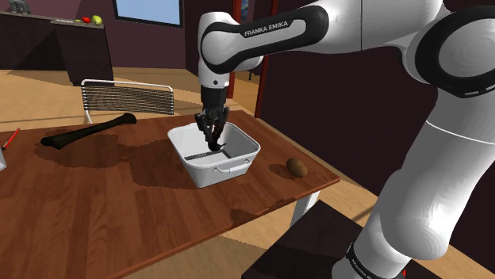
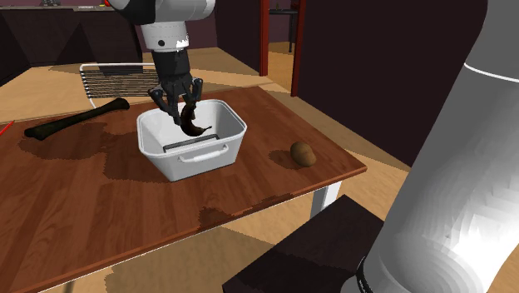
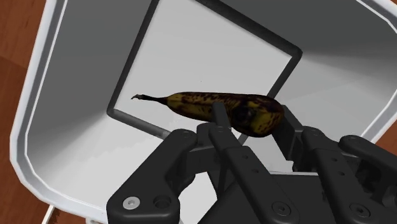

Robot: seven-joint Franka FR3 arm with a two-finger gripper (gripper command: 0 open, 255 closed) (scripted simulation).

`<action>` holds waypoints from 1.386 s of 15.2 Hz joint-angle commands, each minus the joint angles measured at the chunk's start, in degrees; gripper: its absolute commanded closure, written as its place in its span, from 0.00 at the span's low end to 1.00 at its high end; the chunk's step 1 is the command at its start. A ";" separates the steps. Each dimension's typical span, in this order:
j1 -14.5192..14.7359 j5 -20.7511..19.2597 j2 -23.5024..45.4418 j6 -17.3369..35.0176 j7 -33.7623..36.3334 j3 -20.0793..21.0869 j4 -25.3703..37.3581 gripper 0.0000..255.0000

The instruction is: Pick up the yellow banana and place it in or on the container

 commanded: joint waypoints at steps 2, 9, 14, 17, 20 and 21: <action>0.00 -0.02 0.08 0.28 0.01 0.00 -0.17 1.00; 0.00 -0.02 0.08 0.28 0.01 0.00 -0.17 0.00; -0.04 0.01 -0.22 -3.53 -0.01 -0.04 3.34 0.00; -0.07 -0.01 -0.21 -6.97 0.00 -0.07 6.79 0.00; -0.07 -0.01 -0.21 -6.97 0.00 -0.07 6.79 0.00; -0.07 -0.01 -0.21 -6.97 0.00 -0.07 6.79 0.00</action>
